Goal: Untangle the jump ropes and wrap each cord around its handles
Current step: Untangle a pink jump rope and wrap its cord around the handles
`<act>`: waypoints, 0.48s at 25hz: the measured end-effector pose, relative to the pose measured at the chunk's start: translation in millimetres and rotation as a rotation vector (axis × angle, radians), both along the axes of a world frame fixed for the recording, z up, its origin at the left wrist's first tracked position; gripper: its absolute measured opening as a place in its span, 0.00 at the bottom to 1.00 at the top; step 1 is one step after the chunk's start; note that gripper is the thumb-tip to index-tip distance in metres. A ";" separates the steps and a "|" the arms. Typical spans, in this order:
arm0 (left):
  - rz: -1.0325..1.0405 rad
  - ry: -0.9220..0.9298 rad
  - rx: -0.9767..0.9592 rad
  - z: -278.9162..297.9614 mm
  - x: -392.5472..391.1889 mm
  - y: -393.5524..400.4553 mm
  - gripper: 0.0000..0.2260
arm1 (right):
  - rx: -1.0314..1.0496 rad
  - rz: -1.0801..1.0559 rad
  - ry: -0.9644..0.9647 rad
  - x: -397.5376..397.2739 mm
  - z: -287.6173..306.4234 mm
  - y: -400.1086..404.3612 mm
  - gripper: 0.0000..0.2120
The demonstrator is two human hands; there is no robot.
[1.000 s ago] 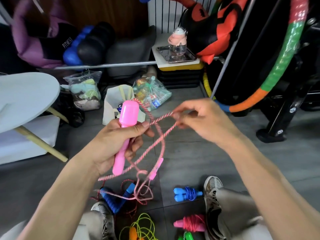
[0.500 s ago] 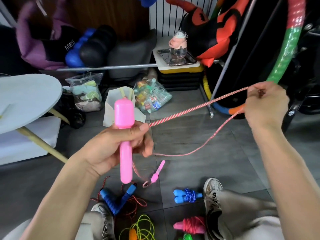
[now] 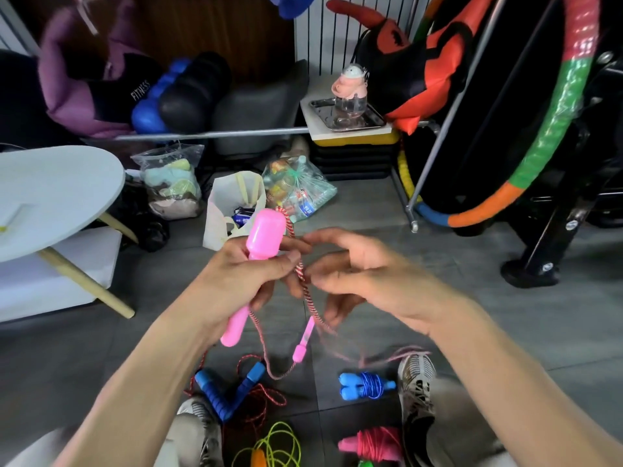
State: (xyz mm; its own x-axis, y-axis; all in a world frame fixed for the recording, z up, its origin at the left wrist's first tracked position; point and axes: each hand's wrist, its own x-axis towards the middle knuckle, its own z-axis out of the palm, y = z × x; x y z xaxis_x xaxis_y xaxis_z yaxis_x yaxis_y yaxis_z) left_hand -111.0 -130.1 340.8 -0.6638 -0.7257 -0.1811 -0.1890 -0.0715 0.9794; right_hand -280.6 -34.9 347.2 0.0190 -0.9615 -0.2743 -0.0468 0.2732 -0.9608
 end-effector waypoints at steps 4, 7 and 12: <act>0.011 -0.065 -0.120 -1.1 -2.2 1.9 0.04 | 0.001 -0.102 0.061 -7.1 -2.4 -5.2 0.13; 0.038 -0.052 -0.177 0.2 0.5 -1.6 0.02 | -0.121 -0.237 -0.091 -25.1 7.1 -4.7 0.09; 0.018 0.031 0.013 3.1 2.3 -1.0 0.11 | -0.158 -0.470 -0.113 -47.8 10.7 -3.6 0.09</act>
